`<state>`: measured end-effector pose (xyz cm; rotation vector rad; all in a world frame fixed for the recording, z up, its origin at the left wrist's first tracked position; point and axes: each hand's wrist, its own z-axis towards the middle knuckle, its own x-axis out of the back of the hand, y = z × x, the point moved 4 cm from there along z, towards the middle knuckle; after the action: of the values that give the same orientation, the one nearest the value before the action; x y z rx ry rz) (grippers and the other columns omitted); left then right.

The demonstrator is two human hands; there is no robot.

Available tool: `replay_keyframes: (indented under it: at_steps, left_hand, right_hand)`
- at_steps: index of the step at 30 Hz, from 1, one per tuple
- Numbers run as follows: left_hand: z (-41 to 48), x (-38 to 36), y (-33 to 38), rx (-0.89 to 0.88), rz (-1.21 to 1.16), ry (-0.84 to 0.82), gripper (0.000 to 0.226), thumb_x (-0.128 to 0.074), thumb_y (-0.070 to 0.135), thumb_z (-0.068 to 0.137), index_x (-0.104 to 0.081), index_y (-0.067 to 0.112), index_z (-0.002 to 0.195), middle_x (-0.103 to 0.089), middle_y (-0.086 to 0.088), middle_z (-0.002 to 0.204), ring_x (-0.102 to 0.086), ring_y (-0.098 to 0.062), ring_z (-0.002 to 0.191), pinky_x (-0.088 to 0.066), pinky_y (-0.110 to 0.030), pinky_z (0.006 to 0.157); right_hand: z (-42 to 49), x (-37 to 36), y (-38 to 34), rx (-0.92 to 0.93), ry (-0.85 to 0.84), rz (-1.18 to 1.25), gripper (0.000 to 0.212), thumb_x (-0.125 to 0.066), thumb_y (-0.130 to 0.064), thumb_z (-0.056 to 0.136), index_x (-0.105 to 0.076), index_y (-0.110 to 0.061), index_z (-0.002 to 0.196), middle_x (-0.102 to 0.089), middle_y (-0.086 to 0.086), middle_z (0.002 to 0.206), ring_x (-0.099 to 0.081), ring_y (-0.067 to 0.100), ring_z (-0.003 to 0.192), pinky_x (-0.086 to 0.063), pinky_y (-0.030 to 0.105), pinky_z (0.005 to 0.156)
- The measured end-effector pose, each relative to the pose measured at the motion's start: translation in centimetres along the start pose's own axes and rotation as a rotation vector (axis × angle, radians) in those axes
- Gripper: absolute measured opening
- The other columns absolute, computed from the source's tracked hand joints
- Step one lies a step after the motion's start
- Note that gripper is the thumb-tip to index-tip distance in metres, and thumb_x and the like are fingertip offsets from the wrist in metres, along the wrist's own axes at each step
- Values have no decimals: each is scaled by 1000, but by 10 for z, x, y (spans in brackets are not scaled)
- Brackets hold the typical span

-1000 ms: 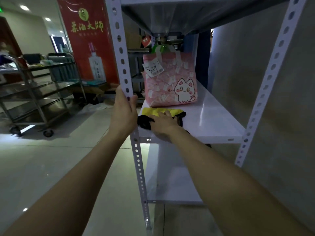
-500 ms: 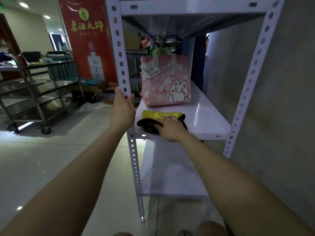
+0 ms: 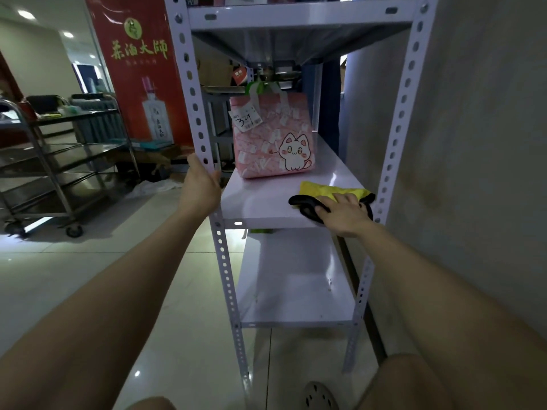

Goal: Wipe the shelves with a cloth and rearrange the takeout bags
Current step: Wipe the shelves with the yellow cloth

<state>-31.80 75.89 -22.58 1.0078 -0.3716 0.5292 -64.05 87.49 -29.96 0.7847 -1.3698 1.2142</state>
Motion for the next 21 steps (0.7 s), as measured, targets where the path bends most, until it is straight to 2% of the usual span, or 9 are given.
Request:
replay_keyframes:
  at_steps: [5, 8, 11, 13, 15, 18, 21]
  left_hand:
    - [-50, -17, -41, 28, 74, -96, 41, -58, 33, 110, -45, 13, 142, -61, -14, 135, -66, -34, 115, -60, -54, 95]
    - [-95, -40, -79, 74, 64, -155, 49, -59, 32, 109, -40, 12, 150, -58, -16, 143, -66, -36, 121, -59, -56, 98]
    - [-141, -64, -112, 144, 66, -252, 52, -60, 26, 108, -39, 6, 151, -59, -20, 142, -67, -39, 120, -58, -57, 98]
    - [-162, -76, -128, 162, 81, -327, 48, -61, 23, 107, -44, 4, 148, -61, -20, 138, -67, -40, 118, -58, -56, 99]
    - [-171, -84, -138, 168, 105, -370, 50, -62, 25, 107, -45, 5, 150, -61, -19, 139, -68, -38, 117, -58, -55, 99]
    - [-176, -96, -155, 174, 115, -401, 47, -61, 26, 108, -45, 9, 149, -64, -17, 135, -69, -33, 109, -60, -51, 95]
    - [-176, -107, -179, 180, 129, -452, 42, -64, 24, 106, -43, 15, 141, -70, -12, 121, -72, -30, 96, -60, -47, 85]
  right_hand:
    - [-17, -7, 9, 130, 125, -16, 56, -40, -58, 108, -35, -43, 161, -36, 4, 165, -21, 29, 152, -20, 58, 123]
    - [-32, -10, 4, 200, 281, -27, 49, -52, -46, 107, -48, -40, 155, -51, 4, 153, -35, 30, 143, -29, 54, 117]
    - [-49, -10, -8, 227, 411, -5, 47, -64, -28, 102, -60, -37, 148, -62, 4, 138, -44, 32, 135, -37, 51, 107]
    - [-67, -14, -21, 259, 505, 57, 49, -69, -16, 96, -66, -34, 142, -65, 7, 131, -49, 35, 130, -41, 54, 102]
    - [-83, -23, -37, 354, 586, 107, 52, -72, -10, 91, -70, -30, 138, -67, 9, 125, -54, 37, 122, -45, 55, 96]
    - [-102, -52, -52, 502, 679, 83, 64, -70, -4, 80, -70, -28, 139, -65, 8, 133, -56, 35, 120, -44, 50, 93]
    - [-108, -104, -48, 531, 672, 89, 74, -63, 2, 72, -70, -25, 140, -63, 10, 142, -57, 38, 120, -44, 51, 95]
